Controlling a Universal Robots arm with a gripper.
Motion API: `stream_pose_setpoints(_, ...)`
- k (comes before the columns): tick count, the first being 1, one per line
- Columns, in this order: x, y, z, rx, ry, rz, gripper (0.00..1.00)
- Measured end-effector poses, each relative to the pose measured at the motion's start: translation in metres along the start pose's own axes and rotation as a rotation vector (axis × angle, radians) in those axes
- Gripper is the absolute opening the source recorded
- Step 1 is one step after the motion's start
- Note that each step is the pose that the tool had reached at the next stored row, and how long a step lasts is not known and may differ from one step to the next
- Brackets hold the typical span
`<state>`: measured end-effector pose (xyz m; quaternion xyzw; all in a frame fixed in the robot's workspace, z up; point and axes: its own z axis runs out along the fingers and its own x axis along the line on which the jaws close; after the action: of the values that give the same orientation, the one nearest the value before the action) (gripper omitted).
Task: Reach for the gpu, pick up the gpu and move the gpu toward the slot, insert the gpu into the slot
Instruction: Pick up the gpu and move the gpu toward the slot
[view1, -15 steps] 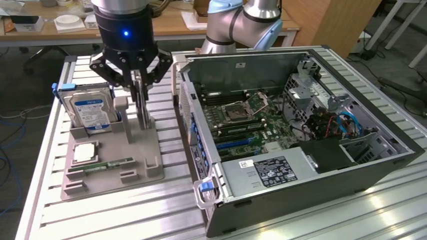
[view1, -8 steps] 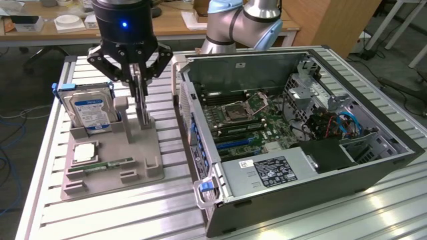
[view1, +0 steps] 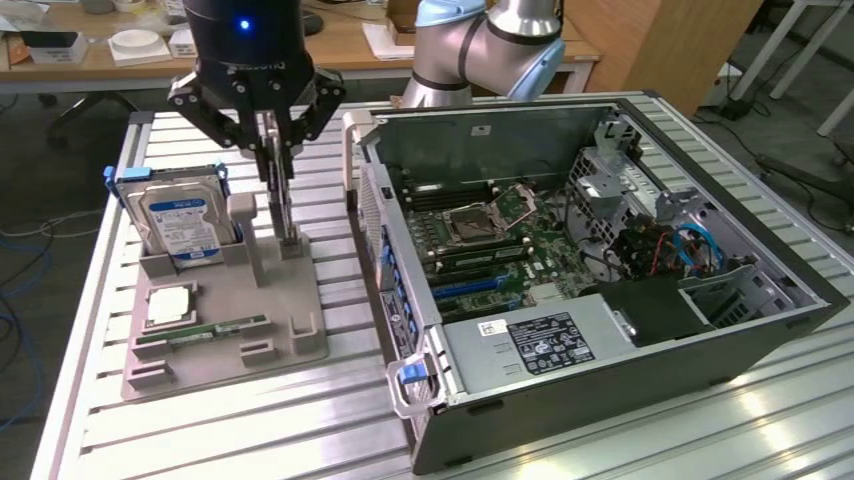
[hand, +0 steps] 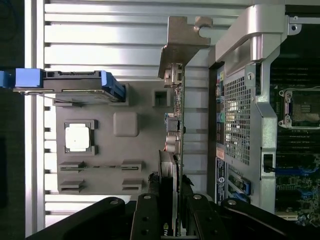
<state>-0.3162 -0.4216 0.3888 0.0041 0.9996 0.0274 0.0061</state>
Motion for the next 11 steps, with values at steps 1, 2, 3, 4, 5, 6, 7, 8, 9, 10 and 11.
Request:
stream_pose_setpoints(1, 0.0, 0.0001, -0.0021, 0.0, 0.0, 0.0, 0.26)
stream_pose_setpoints(2, 0.0, 0.0002, -0.0041, 0.0001, 0.0001, 0.0, 0.26)
stream_pose_setpoints(3, 0.0, 0.0003, -0.0061, 0.0, 0.0, 0.0, 0.26)
stream_pose_setpoints(4, 0.0, 0.0005, -0.0082, 0.0, 0.0001, 0.0, 0.26)
stream_pose_setpoints(5, 0.0, 0.0006, -0.0101, 0.0, 0.0, 0.0, 0.26)
stream_pose_setpoints(6, 0.0, 0.0007, -0.012, 0.0, 0.0, 0.0, 0.26)
stream_pose_setpoints(7, 0.0, 0.0008, -0.0139, 0.0001, 0.0001, 0.0, 0.26)
stream_pose_setpoints(8, 0.0, 0.0009, -0.0156, 0.0, 0.0, 0.0, 0.26)
stream_pose_setpoints(9, 0.0, 0.0009, -0.0171, 0.0, 0.0, 0.0, 0.26)
stream_pose_setpoints(10, 0.0, 0.001, -0.0185, 0.0, 0.0, 0.0, 0.26)
stream_pose_setpoints(11, 0.0, 0.0011, -0.02, 0.0, 0.0, 0.0, 0.26)
